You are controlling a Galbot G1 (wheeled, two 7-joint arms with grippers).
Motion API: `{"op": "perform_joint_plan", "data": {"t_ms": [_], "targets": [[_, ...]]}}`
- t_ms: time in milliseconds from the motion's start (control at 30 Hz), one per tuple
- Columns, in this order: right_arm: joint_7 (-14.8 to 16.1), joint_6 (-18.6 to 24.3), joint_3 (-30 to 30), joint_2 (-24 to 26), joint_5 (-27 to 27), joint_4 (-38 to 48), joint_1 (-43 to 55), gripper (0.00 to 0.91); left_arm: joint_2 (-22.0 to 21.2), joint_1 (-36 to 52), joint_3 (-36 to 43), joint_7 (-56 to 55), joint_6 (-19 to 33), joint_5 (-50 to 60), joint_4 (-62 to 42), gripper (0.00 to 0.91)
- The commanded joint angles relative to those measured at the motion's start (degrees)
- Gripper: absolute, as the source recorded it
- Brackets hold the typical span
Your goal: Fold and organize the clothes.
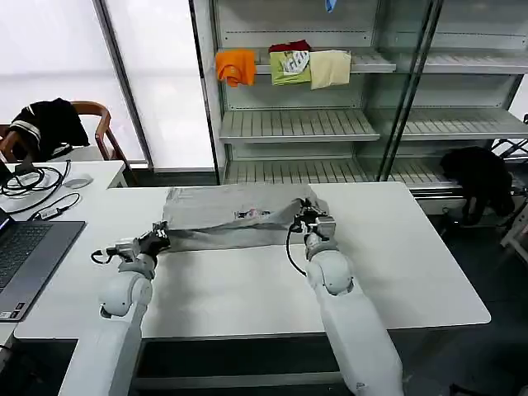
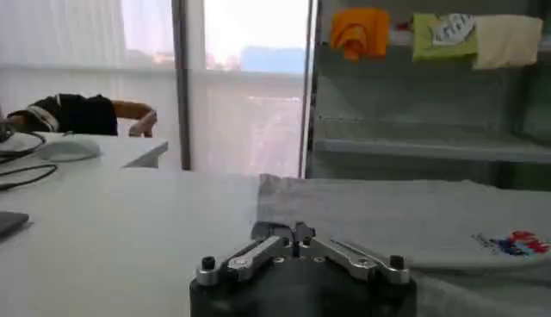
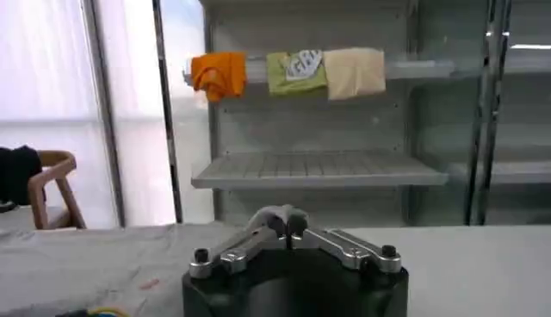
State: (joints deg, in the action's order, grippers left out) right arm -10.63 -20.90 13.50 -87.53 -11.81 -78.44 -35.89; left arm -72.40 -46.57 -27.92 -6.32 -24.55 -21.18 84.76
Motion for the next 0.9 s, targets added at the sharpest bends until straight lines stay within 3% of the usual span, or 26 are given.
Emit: {"op": "perform_joint_plan", "data": {"t_ms": [33, 233, 400, 667, 767, 833, 900], "targets": [[-1.5, -0.3, 0.3, -1.4, -3.3, 5.7, 3.1, 0.907, -0.2, 1.7, 0.6, -0.7, -0.7, 0.8, -1.8, 0.907], [-9.1, 4.3, 0.4, -5.0, -9.3, 8.8, 6.3, 0.907, -0.2, 1.9, 0.5, -2.8, -1.9, 0.2, -0.6, 0.907], [-13.1, 6.7, 0.1, -6.8, -11.1, 10.2, 8.4, 0.907, 0.1, 1.1, 0.5, -3.6, -2.9, 0.0, 1.0, 0.907], [-15.6, 6.8, 1.0, -7.5, -12.2, 14.0, 10.0, 0.907, 0.3, -0.5, 0.7, -3.6, -3.7, 0.3, 2.2, 0.907], [-16.0, 4.5, 1.9, -7.5, -13.2, 14.0, 10.2, 0.907, 0.0, -1.0, 0.9, -3.5, -3.8, 0.3, 3.0, 0.907], [-16.2, 2.3, 1.7, -7.5, -9.6, 12.7, 9.2, 0.907, -0.1, -1.4, 0.9, -3.5, -3.9, 0.3, 3.5, 0.907], [-16.5, 1.8, 1.4, -7.5, -9.6, 11.5, 8.4, 0.907, -0.1, -1.9, 0.9, -3.5, -3.9, 0.3, 3.8, 0.907]]}}
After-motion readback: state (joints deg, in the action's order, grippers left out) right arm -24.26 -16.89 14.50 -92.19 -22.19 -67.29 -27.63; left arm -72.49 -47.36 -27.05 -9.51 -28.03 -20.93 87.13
